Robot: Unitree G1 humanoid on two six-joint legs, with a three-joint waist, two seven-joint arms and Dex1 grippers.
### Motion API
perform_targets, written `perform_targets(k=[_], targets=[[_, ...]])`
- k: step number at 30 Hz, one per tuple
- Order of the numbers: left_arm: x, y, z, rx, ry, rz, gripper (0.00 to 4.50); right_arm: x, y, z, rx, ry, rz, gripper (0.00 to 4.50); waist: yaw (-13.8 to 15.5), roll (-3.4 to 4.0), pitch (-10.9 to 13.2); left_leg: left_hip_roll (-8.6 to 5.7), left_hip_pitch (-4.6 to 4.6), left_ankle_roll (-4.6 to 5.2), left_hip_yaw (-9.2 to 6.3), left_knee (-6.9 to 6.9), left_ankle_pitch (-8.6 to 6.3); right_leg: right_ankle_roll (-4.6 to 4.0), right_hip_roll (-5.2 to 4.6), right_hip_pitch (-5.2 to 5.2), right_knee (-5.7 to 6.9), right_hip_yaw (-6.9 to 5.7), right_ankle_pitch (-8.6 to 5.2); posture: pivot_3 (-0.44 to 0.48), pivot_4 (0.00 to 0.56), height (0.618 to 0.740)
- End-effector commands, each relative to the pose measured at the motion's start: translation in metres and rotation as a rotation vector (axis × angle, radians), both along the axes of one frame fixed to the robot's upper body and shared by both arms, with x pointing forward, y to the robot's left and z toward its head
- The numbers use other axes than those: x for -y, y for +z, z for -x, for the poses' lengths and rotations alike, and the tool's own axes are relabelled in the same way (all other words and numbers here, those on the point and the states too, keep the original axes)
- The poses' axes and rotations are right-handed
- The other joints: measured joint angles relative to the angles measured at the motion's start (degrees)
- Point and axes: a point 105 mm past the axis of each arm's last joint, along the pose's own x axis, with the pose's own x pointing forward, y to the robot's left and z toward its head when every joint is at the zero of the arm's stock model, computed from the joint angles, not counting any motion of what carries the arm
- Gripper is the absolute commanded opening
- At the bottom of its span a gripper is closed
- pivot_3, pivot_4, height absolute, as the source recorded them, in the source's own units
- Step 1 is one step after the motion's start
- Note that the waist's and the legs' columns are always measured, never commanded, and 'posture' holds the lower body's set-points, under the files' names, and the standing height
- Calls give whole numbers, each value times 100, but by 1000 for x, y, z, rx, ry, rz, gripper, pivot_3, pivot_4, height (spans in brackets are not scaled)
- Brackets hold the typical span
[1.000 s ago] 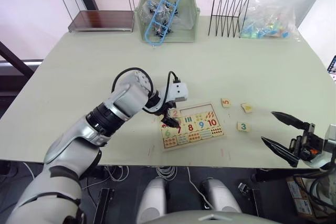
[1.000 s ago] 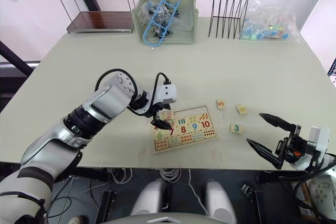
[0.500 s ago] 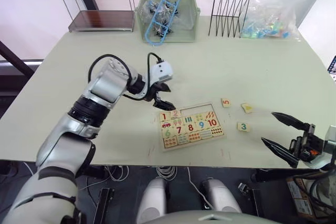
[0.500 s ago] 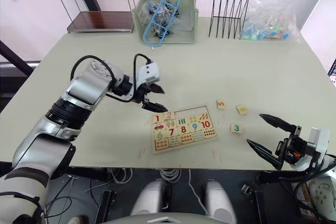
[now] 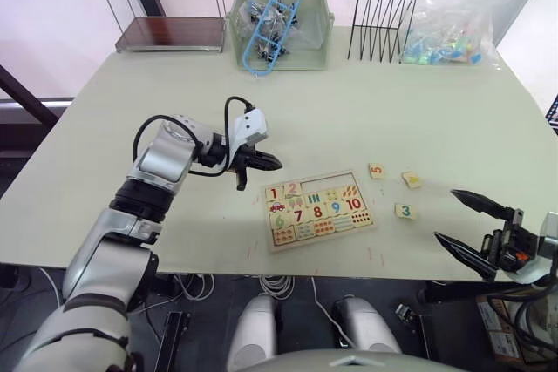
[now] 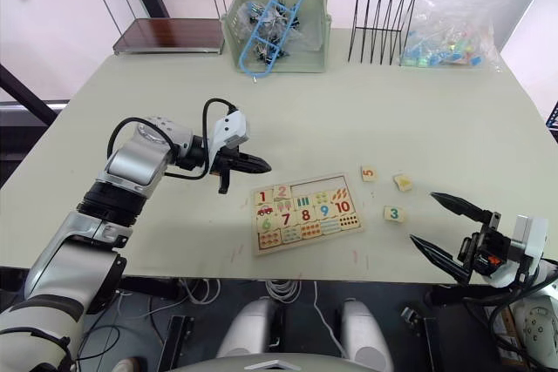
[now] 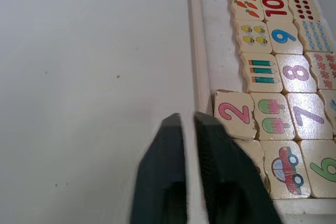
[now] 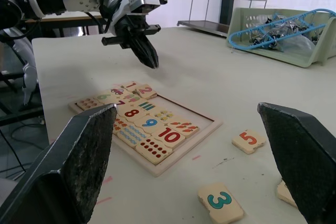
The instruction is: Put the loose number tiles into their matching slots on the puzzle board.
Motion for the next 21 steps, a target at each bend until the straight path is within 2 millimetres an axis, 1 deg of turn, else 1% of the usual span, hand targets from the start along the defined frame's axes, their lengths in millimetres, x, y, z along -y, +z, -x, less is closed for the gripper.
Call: perform_targets(k=[1,6,12,21], targets=[[1,-2,3,20,-43,-10,63,8,3,3,31,-17,32,4500,-1,0,0,0,0,0,0,0,0,0,0,0,0,0,0,0,150,740],[3,-12,2,18,-63,-34,63,12,4,5,32,-27,38,4500,-1,0,0,0,0,0,0,0,0,0,0,0,0,0,0,0,150,740],[6,-18,1,19,-74,-44,63,13,6,6,35,-35,42,4500,0,0,0,0,0,0,-1,0,0,0,1,0,0,0,0,0,150,740],[8,-20,2,10,-90,-50,63,12,8,6,37,-40,42,4500,-2,0,0,0,0,0,-1,0,0,0,1,0,0,0,0,0,150,740]])
